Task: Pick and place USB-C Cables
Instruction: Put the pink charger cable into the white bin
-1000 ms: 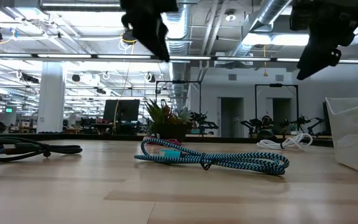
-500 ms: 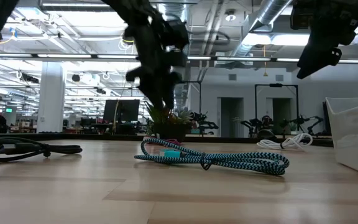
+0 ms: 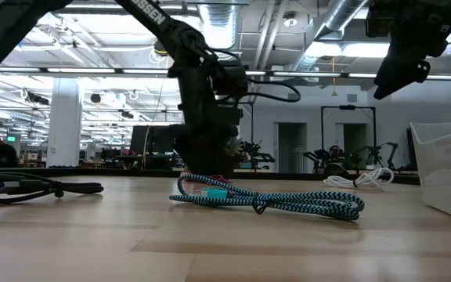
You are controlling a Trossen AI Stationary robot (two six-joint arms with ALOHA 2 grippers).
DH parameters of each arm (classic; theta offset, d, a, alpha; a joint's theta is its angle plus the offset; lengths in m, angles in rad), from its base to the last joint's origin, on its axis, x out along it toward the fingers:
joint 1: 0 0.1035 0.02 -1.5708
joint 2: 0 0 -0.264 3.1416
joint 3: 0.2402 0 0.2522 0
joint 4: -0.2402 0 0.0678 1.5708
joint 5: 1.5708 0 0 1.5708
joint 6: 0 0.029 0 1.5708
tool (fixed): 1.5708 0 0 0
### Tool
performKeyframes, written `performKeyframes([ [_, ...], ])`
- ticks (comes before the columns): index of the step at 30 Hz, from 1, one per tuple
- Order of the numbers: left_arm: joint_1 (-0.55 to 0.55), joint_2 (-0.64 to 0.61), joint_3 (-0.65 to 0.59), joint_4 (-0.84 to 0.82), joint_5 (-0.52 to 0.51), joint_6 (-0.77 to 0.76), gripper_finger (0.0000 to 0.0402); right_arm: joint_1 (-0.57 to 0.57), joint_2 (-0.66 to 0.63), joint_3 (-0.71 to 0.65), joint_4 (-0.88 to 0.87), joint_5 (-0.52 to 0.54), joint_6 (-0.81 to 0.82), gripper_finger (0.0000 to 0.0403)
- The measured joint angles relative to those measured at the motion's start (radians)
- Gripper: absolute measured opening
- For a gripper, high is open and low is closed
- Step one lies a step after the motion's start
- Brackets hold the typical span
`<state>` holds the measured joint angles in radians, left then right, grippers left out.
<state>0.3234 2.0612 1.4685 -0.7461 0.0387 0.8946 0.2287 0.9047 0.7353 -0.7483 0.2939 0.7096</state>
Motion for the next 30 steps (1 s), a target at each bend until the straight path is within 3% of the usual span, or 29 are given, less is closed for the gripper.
performKeyframes([
  [8,0.009,0.021,0.001,0.047,0.007,0.05,0.0254,0.0,0.0,0.0,0.001,0.0,0.028,0.0244],
  [12,0.009,0.032,0.003,0.036,0.019,0.049,0.0231,0.0,0.0,0.0,0.002,-0.001,0.031,0.0244],
  [26,0.009,0.061,0.003,0.007,0.036,0.047,0.0035,0.0,0.0,0.0,0.046,-0.003,0.045,0.0244],
  [30,0.01,0.062,0.005,0.019,0.03,0.037,0.001,0.0,0.0,0.0,0.058,-0.003,0.045,0.0244],
])
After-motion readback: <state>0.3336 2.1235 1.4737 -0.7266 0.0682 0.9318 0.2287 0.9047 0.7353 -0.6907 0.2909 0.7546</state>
